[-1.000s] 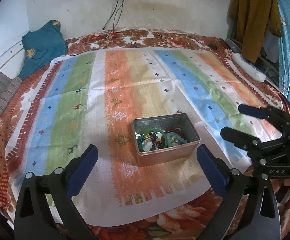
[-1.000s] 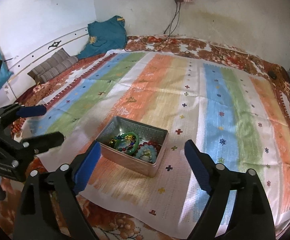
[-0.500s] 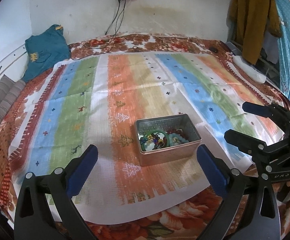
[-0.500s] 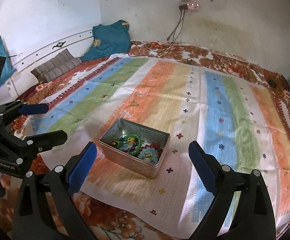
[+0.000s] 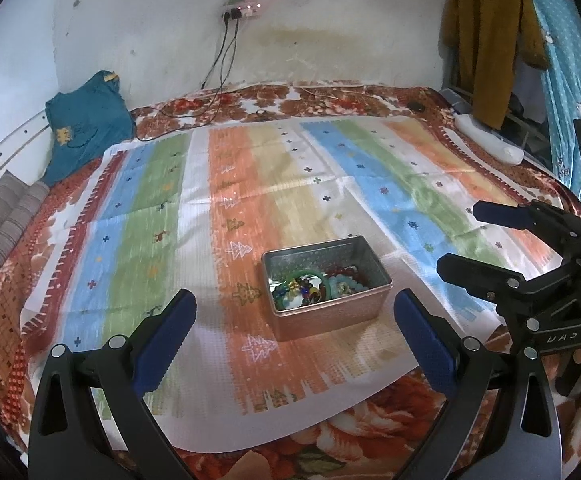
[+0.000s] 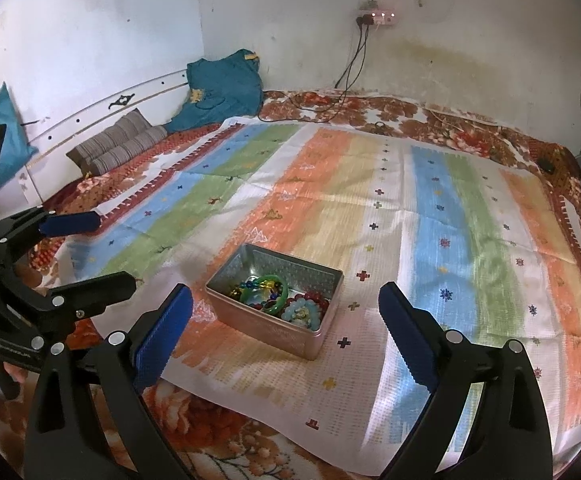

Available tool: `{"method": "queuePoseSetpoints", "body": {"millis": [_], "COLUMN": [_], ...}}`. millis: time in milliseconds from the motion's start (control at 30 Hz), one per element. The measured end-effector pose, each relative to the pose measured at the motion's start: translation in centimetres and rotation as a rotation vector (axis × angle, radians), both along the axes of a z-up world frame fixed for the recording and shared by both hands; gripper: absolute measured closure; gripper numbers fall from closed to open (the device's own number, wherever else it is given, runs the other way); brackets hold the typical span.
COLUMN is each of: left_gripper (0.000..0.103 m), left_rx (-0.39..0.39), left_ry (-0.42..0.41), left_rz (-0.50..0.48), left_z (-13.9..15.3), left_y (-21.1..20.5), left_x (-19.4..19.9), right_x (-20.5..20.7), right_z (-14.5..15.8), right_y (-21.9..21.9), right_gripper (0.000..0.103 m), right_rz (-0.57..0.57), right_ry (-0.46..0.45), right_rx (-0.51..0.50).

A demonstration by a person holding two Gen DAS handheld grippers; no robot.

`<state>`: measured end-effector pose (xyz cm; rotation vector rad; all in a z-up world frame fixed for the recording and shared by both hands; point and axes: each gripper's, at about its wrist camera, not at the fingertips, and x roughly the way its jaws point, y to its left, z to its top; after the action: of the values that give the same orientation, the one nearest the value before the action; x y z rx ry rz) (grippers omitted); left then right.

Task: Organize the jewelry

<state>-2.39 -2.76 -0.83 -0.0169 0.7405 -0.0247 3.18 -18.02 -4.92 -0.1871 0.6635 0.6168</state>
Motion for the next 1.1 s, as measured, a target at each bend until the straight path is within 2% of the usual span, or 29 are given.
{"method": "queuePoseSetpoints", "body": {"millis": [1100], "left_gripper": [0.006], "left_rx": [-0.002], "left_ry": [-0.033], "left_rz": [0.03], "left_z": [0.77], "left_y": [0.45], "left_x": [-0.2], "right_x": [-0.22], "right_z": [0.14], "right_y": [-0.24], "right_gripper": [0.008], "right_rz": [0.017], "right_ry": [-0.006], "right_rx": [0.016]}}
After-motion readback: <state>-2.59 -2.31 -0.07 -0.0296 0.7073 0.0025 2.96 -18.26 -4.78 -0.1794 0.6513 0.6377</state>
